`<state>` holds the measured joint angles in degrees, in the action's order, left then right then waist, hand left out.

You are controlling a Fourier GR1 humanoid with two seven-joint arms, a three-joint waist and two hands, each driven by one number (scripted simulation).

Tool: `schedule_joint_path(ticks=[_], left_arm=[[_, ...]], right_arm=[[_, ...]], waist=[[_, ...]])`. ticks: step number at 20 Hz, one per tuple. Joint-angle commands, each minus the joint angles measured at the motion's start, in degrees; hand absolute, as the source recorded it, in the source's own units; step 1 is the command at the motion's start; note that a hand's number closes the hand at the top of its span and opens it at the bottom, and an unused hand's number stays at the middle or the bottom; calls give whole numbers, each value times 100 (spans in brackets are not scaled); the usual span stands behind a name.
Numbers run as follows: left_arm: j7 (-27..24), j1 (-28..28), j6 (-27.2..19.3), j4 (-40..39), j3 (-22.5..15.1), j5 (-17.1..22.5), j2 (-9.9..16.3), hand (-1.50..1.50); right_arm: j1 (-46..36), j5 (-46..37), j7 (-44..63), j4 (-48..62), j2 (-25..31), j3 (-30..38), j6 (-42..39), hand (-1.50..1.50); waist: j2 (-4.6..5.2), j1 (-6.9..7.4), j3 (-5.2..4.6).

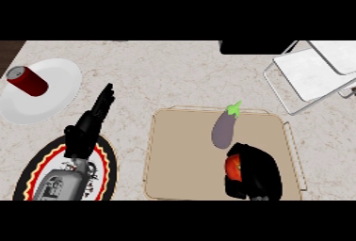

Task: Pick the tomato from the tray and place it in the tiered shelf

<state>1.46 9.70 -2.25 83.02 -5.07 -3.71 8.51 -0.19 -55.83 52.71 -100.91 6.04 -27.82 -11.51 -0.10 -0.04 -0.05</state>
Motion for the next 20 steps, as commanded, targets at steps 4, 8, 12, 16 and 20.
schedule_joint_path(ticks=[4,8,12,16,20], left_arm=[[69,93,134,-17,104,-126,-95,0],[76,61,24,66,131,-166,-109,0],[40,42,139,22,201,-62,-22,0],[29,-75,-70,38,30,-252,-260,0],[-35,-167,26,157,19,-223,-199,0]], right_arm=[[-70,-473,-97,85,-120,-133,-26,150],[48,204,-1050,-516,500,113,-356,150],[696,983,-2630,-1307,1572,19,-575,150],[1065,1562,-3438,-1655,1817,647,-232,150],[1357,2406,-3489,-2440,1282,929,24,150]], waist=[[8,2,5],[4,-4,6],[-3,-59,11],[3,-37,9],[-8,-61,9]])
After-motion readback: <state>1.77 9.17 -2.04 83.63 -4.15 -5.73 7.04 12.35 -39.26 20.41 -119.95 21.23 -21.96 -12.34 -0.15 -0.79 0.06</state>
